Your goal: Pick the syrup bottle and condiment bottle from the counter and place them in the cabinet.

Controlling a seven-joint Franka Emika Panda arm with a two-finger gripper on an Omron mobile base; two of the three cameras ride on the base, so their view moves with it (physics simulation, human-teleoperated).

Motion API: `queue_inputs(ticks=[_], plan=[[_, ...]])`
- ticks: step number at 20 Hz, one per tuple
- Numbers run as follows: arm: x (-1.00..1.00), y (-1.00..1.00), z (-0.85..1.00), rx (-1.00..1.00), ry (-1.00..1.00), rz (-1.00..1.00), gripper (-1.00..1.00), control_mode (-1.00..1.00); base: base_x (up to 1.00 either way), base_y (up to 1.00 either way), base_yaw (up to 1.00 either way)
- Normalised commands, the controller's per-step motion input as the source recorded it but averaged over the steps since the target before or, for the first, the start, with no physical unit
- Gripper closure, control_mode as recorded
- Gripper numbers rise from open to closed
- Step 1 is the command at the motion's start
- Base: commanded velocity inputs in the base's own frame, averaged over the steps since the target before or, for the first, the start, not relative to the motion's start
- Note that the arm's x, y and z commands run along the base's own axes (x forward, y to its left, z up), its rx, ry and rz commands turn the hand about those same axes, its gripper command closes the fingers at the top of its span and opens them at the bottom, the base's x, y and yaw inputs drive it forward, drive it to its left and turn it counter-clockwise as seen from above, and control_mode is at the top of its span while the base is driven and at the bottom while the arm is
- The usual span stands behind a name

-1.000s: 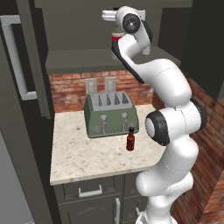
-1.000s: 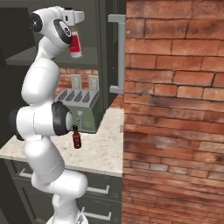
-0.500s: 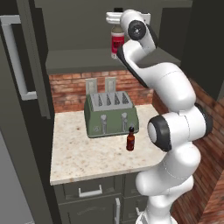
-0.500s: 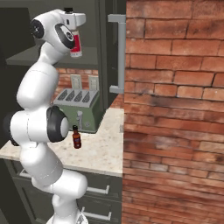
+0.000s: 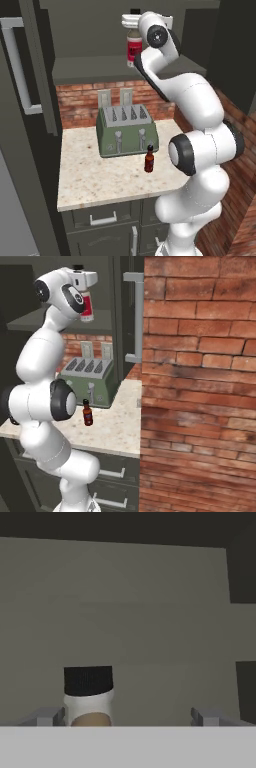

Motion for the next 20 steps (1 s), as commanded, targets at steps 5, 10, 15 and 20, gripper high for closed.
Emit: queue_inputs(ticks=[5,10,15,20], plan=[[-0.5,0.0,0.04,0.0,0.0,0.0,-1.0,-1.0,0.0,0.0,0.0],[-0.48,0.0,0.0,0.0,0.01,-0.01,-1.0,-1.0,0.0,0.0,0.0],[-0.51,0.0,0.0,0.0,0.07,-0.05,-1.0,-1.0,0.0,0.0,0.0],[-0.49,0.0,-0.02,0.0,0.08,-0.1,-1.0,-1.0,0.0,0.0,0.0]])
